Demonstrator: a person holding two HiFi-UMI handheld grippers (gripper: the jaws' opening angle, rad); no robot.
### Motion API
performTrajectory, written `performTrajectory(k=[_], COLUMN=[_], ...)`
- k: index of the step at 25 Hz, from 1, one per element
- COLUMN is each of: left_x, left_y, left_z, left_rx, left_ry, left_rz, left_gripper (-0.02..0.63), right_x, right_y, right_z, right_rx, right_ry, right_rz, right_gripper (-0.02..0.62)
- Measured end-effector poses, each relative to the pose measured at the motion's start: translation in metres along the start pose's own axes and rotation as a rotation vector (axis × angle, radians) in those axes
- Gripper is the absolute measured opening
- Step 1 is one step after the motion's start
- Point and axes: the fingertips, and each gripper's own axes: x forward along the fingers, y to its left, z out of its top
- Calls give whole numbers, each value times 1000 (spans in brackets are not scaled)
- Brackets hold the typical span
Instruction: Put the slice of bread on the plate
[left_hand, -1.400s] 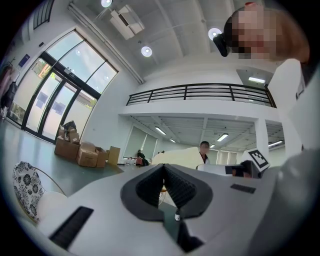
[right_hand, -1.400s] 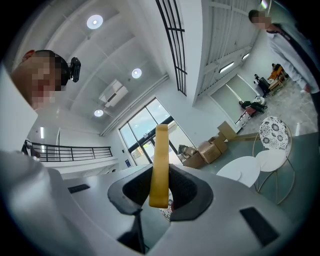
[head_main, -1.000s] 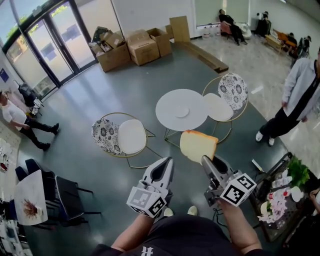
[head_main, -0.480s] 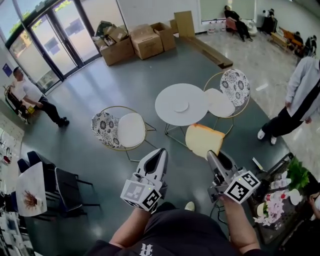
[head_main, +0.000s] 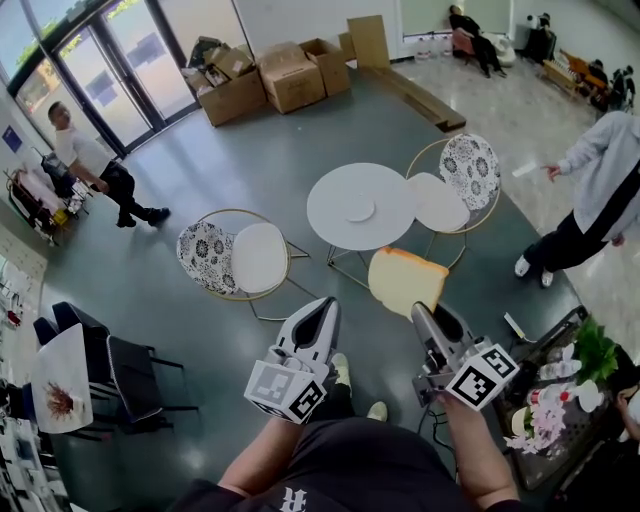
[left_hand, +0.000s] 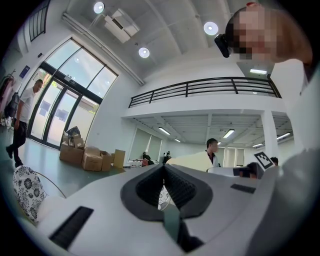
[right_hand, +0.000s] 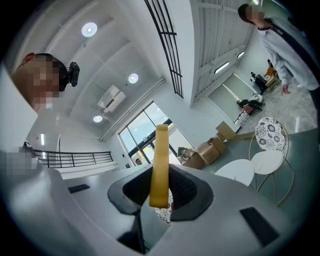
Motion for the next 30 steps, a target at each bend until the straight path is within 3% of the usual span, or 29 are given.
performTrajectory(k=[10, 30], left_x=[53, 164], left_y=[40, 201], left_z=[-1, 16], left_rx=[-17, -2], left_ry=[-9, 19], left_rz=[-45, -143], left_gripper=[8, 8], right_x=[49, 241], right_y=[-31, -88], right_z=[4, 3], right_rx=[-6, 1], right_ry=[17, 29], right_rz=[-39, -122], right_gripper=[92, 92])
